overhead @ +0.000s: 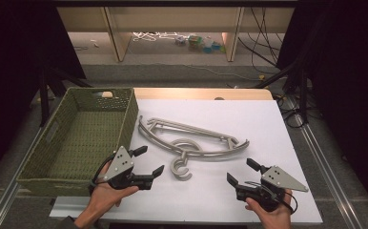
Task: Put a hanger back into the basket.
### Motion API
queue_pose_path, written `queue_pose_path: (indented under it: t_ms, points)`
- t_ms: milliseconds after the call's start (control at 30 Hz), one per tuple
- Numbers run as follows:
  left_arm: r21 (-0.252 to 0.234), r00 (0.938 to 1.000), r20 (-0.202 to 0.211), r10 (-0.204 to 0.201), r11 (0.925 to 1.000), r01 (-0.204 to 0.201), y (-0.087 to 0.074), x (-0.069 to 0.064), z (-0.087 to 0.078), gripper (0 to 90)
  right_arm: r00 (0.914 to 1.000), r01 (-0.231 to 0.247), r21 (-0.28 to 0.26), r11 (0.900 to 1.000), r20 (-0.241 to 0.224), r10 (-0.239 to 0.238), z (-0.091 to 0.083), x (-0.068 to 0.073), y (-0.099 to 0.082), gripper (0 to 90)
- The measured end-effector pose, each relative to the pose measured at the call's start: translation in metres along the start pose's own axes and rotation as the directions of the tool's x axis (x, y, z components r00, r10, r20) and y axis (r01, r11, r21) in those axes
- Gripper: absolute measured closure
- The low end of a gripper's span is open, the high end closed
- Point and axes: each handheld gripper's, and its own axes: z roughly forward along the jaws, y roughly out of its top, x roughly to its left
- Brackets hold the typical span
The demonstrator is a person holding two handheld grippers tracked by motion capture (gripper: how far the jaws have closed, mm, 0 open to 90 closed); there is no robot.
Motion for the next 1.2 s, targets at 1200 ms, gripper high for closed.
queue_pose_path:
  t_ms: [1200]
  points:
    - [0.085,0.9976,0.057,0.038,0.9955,-0.043,0.019,0.011,0.027,19.1,0.8674,0.493,0.384,0.7810,-0.289,-0.405,0.129,-0.046,0.025,32.2]
